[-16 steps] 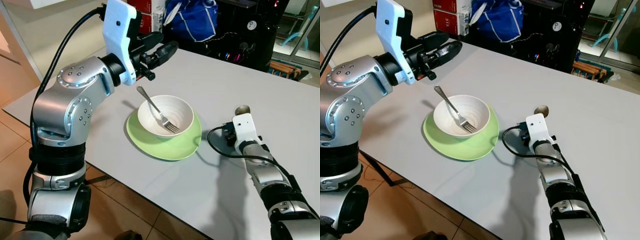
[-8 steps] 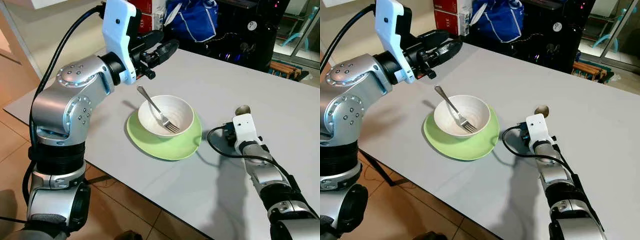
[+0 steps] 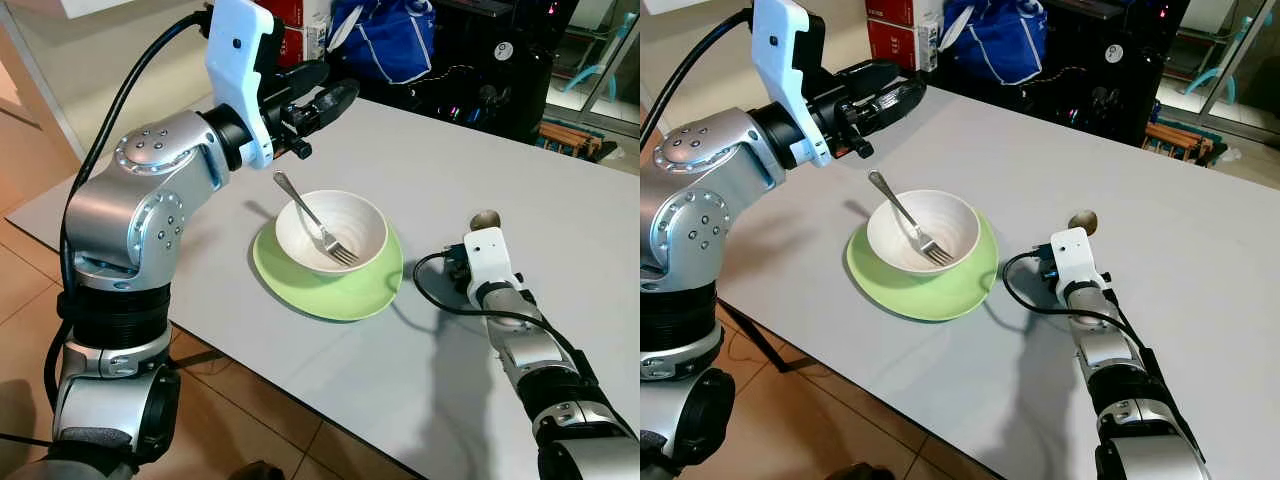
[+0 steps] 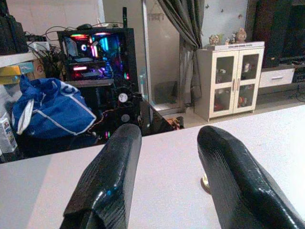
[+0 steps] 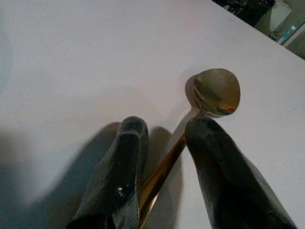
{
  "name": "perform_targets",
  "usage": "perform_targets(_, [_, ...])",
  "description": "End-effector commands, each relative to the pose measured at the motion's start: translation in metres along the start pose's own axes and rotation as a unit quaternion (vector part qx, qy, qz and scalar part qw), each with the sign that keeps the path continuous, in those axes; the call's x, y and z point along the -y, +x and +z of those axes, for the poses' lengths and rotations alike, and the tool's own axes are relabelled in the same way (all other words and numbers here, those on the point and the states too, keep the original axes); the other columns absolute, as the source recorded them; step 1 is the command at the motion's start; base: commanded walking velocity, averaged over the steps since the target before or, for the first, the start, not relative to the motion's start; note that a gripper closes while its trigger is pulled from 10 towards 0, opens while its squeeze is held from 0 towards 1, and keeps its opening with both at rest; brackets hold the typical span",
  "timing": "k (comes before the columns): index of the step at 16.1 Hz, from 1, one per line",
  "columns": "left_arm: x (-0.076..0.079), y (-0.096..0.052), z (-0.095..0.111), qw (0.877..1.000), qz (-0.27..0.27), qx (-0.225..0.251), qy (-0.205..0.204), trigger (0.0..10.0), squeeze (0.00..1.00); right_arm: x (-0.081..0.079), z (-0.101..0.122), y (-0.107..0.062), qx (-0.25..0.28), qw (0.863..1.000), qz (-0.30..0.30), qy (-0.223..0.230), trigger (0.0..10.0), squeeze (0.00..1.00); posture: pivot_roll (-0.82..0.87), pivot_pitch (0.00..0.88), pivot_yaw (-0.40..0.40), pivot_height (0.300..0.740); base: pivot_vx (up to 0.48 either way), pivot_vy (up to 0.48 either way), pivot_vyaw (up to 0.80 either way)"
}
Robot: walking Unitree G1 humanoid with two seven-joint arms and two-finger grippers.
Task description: Setting the table
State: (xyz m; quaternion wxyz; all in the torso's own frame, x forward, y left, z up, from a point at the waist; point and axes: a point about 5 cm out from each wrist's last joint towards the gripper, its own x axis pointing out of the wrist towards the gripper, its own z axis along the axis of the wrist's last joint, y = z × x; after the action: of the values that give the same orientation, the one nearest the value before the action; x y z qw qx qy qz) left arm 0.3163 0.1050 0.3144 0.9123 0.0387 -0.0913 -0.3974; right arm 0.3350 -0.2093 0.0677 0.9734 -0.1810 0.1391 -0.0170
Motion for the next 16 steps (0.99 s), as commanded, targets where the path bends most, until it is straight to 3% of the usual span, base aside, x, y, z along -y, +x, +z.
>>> perform_targets(1, [0.002, 0.003, 0.008, 1.0, -0.01, 0.005, 0.013, 10.0, 0.0, -0.001, -0.009, -0.001, -0.026, 1.0, 0.002, 0.005, 4.0, 0.0, -0.06, 0.0, 0.03, 0.74, 0.0, 0.0, 0.0])
perform_targets(2, [0.002, 0.003, 0.008, 1.0, -0.01, 0.005, 0.013, 10.0, 0.0, -0.001, -0.009, -0.001, -0.028, 1.0, 0.004, 0.004, 0.0, 0.0, -0.06, 0.0, 0.03, 0.74, 0.0, 0.0, 0.0])
perform_targets(10, [0.001, 0.002, 0.008, 1.0, -0.009, 0.001, 0.006, 10.0, 0.0, -0.006, -0.024, -0.005, -0.073, 0.997, 0.029, 0.008, 0.0, 0.0, -0.05, 0.0, 0.024, 0.74, 0.0, 0.0, 0.0])
perform_targets(12, [0.001, 0.001, 0.008, 1.0, -0.009, 0.0, 0.004, 10.0, 0.0, -0.002, -0.039, -0.018, -0.094, 0.995, 0.038, 0.008, 0.0, 0.0, -0.06, 0.0, 0.025, 0.74, 0.0, 0.0, 0.0])
perform_targets(14, [0.0, 0.001, 0.008, 1.0, -0.008, 0.0, 0.004, 10.0, 0.0, -0.002, -0.04, -0.025, -0.085, 0.996, 0.039, 0.004, 0.0, 0.0, -0.06, 0.0, 0.027, 0.74, 0.0, 0.0, 0.0])
perform_targets(16, [-0.001, 0.001, 0.007, 1.0, -0.008, 0.0, 0.003, 10.0, 0.0, 0.002, -0.027, -0.027, -0.054, 0.998, 0.025, 0.01, 0.0, 0.0, -0.07, 0.0, 0.035, 0.74, 0.0, 0.0, 0.0])
